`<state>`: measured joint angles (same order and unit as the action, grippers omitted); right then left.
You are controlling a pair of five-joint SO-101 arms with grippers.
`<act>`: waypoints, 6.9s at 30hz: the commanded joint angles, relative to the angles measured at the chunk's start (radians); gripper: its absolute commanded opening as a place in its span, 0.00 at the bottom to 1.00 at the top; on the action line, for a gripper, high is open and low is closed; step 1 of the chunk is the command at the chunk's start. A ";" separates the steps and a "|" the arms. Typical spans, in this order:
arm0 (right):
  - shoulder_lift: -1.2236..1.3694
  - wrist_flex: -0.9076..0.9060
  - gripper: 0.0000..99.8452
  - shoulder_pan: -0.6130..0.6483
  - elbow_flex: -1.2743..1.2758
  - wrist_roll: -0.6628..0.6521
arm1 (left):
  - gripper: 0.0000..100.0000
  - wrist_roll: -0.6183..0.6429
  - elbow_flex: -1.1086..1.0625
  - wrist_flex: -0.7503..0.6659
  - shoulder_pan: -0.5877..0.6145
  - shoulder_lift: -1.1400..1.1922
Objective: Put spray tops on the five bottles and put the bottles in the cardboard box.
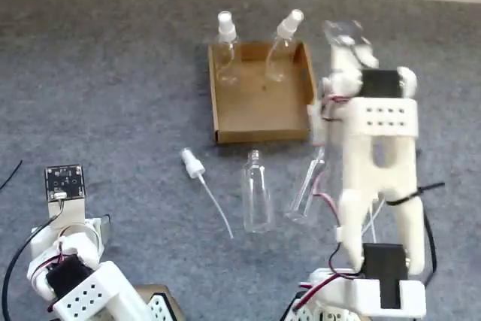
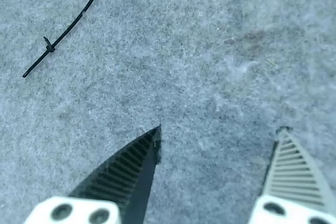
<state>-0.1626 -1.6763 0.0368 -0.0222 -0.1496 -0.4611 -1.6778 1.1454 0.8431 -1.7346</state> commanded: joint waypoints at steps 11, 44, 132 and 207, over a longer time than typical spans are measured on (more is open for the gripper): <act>-0.053 0.555 0.29 -0.105 0.621 -0.069 | 0.30 -0.005 -0.024 0.011 -0.015 0.002; -0.450 0.743 0.00 -0.039 0.478 -0.143 | 0.30 -0.014 0.691 0.166 -0.355 0.521; -1.078 1.086 0.00 0.426 1.198 0.021 | 0.00 0.425 1.718 0.147 -0.760 1.293; -1.334 1.385 0.00 0.498 1.445 0.172 | 0.10 0.545 1.036 -0.321 -1.368 0.766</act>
<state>-1.4807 -0.3230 0.5493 1.4277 0.0100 0.1174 -0.6084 0.8539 -0.5424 -0.9459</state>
